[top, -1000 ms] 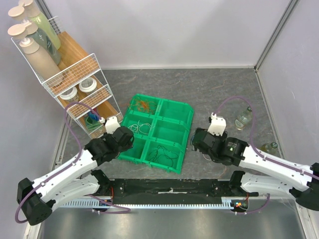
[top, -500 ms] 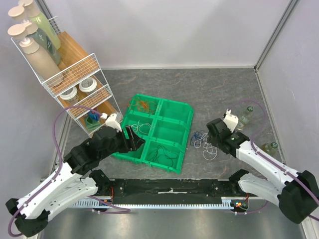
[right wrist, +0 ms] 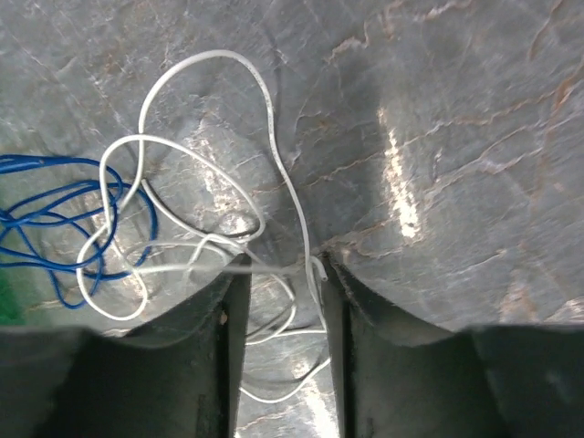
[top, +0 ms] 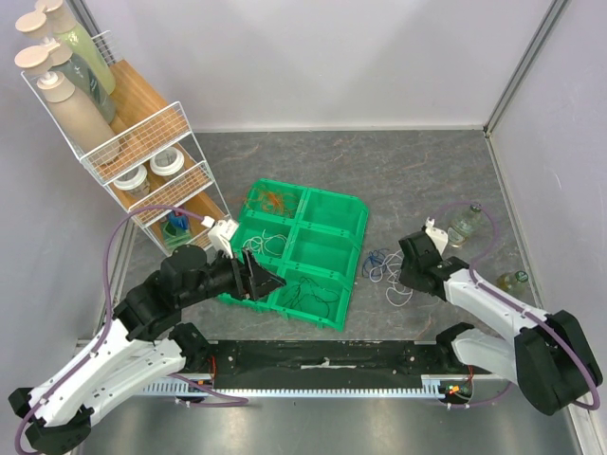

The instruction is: Untangle the cables

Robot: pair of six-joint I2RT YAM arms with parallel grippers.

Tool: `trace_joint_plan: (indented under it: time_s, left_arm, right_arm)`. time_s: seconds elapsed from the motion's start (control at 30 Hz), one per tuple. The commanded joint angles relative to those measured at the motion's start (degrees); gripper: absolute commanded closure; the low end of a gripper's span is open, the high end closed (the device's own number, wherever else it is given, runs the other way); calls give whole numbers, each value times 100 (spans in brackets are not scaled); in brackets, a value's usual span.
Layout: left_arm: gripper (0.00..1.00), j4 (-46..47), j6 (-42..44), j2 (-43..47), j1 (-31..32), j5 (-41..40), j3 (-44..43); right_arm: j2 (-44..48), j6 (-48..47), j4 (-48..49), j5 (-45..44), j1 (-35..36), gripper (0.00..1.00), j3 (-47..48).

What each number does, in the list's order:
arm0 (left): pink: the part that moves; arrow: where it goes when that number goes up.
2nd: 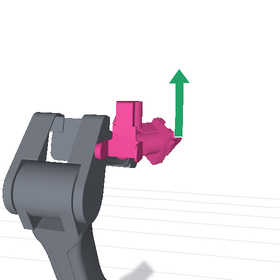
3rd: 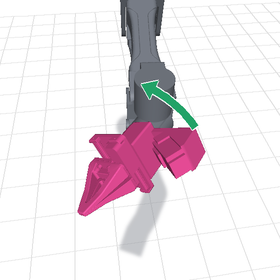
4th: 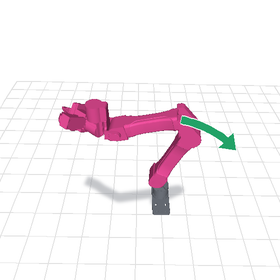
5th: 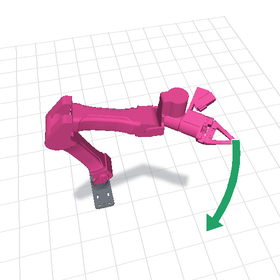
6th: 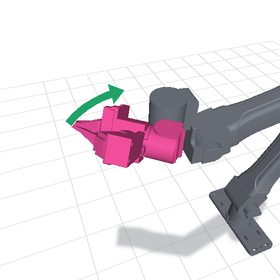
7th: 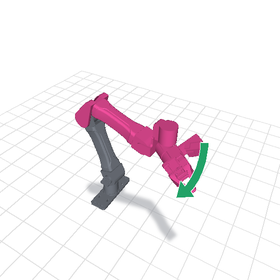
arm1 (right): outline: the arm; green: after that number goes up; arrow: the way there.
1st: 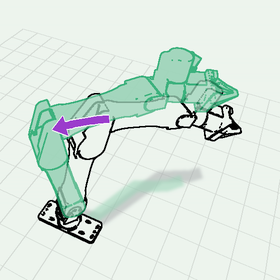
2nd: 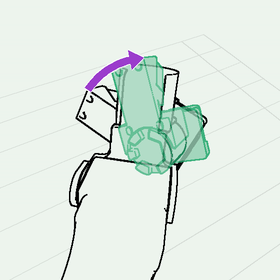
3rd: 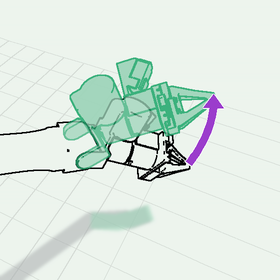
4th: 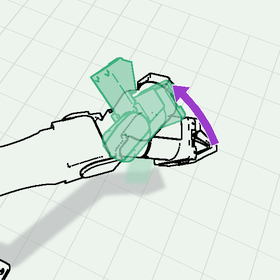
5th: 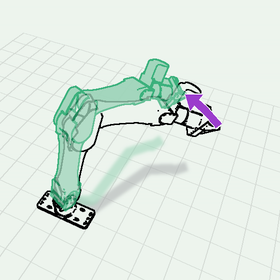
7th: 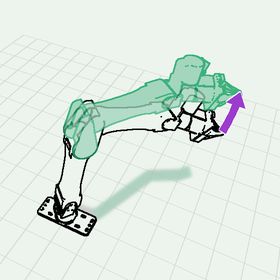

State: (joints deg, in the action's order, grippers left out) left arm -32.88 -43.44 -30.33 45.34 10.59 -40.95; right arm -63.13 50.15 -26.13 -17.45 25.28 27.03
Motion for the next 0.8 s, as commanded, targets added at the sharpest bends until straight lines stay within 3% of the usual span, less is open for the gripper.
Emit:
trace_joint_plan:
  time_s: [0.0,0.17,0.23,0.47,0.77]
  left_arm:
    - [26,203,204,-70,-17,295,-10]
    - [26,221,222,-132,-17,382,-62]
    - [26,273,239,-105,-17,409,-62]
    - [26,546,222,-114,-17,558,-10]
    - [27,1152,178,-202,-8,1023,61]
  right_arm:
    - [248,-93,258,260,-23,66,-101]
    - [845,-216,-672,225,-23,94,512]
    - [1196,-278,-1111,242,-32,100,873]
    - [2287,-585,-2062,58,-23,100,2165]
    - [3210,-1156,-1809,584,-14,100,2992]
